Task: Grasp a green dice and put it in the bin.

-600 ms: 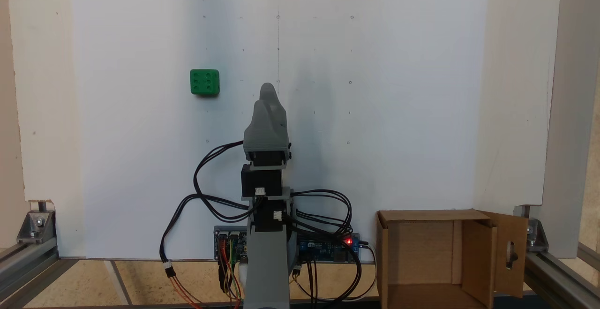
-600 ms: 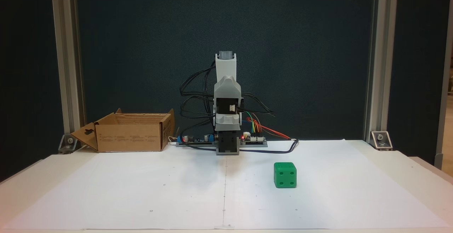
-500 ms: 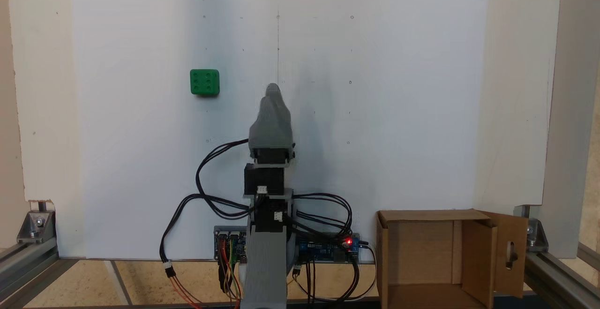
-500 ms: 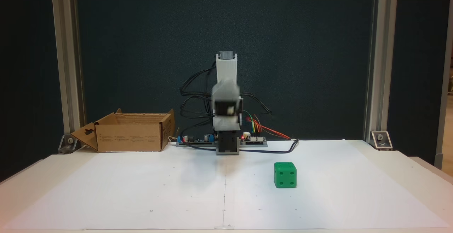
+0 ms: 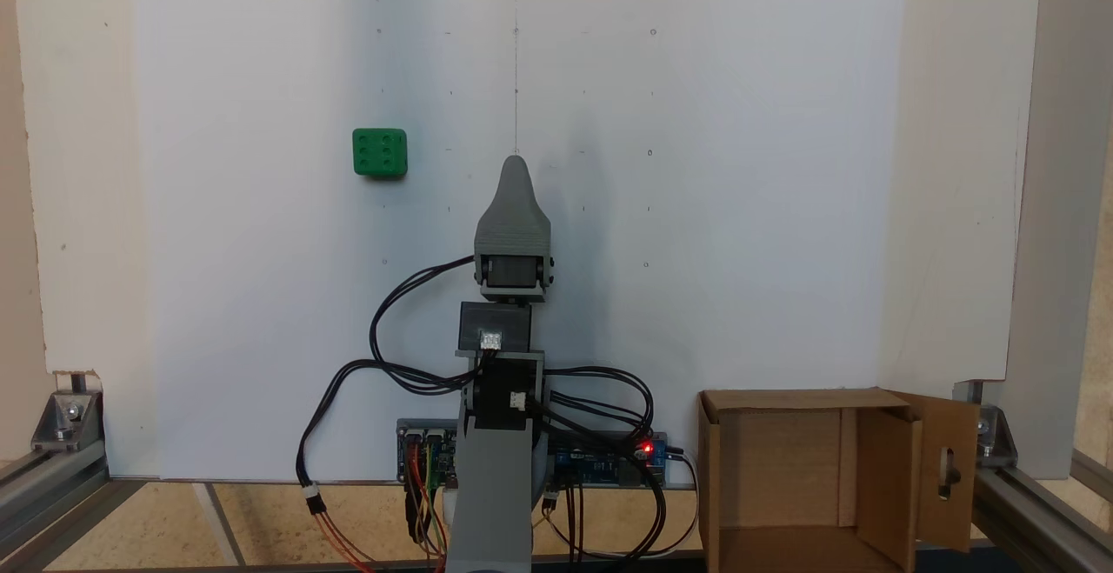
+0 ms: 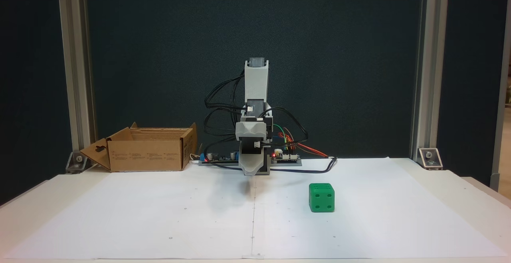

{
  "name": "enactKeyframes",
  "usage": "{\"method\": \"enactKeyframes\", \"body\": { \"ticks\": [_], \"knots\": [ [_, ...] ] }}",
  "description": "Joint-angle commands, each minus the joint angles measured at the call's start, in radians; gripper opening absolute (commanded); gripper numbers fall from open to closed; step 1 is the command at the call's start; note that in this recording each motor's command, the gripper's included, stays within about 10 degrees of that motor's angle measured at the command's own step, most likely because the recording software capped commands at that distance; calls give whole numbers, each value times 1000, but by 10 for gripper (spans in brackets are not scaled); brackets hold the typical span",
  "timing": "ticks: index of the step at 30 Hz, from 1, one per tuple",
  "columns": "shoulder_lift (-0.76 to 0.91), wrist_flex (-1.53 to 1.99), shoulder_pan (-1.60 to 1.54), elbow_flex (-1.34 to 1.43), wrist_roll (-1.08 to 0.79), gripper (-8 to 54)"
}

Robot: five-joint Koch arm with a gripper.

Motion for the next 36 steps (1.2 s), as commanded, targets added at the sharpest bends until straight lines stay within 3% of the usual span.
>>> {"method": "enactKeyframes", "body": {
  "ticks": [1,36],
  "knots": [
    [114,-23,6,48,-38,442],
    [115,-120,-32,48,-38,449]
  ]
}}
